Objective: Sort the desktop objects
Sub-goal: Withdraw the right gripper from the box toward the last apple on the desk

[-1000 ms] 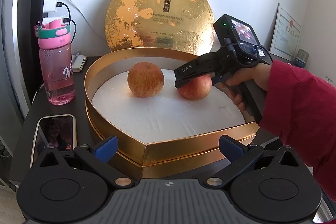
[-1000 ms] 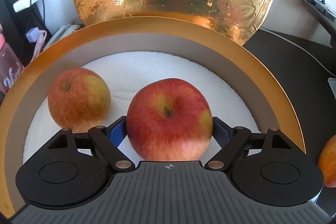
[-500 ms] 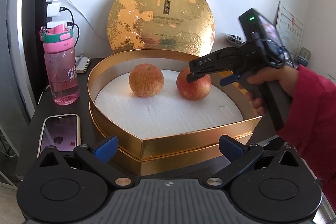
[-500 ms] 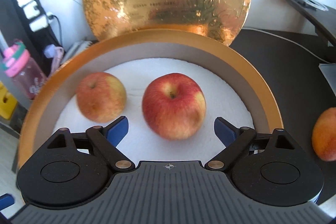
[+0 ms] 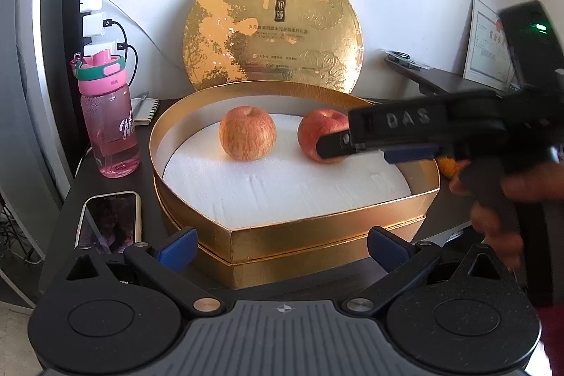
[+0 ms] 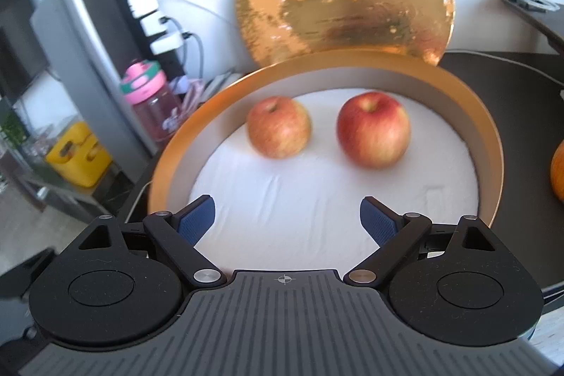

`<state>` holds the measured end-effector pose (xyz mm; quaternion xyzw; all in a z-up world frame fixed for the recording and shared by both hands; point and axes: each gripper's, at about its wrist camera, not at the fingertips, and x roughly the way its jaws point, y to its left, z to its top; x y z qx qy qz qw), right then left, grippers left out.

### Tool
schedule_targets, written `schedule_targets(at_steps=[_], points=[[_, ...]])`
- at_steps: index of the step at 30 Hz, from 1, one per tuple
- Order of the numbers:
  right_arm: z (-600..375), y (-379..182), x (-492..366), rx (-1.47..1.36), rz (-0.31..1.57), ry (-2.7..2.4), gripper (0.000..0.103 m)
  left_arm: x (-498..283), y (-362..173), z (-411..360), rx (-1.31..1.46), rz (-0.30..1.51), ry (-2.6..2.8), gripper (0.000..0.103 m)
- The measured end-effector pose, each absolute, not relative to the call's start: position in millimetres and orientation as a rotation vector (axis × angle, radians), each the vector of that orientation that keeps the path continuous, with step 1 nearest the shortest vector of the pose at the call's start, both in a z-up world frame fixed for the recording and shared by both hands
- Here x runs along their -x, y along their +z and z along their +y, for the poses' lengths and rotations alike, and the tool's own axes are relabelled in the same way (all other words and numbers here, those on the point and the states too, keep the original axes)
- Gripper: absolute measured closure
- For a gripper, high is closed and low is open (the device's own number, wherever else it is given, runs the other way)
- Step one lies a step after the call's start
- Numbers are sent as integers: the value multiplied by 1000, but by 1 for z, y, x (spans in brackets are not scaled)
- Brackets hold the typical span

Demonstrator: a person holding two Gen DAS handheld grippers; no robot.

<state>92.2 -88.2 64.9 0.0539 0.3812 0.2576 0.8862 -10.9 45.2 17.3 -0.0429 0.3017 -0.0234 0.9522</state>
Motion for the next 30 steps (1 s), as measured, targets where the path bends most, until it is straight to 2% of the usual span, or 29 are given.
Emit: schedule_targets(at_steps=[17,30], points=[[-170,61,-62,-131,727,391,8,0,22,1,19,611,-66,0],[-247,38,-61,-215,671,140,7,-40,19,-40,-19,629,-102,0]])
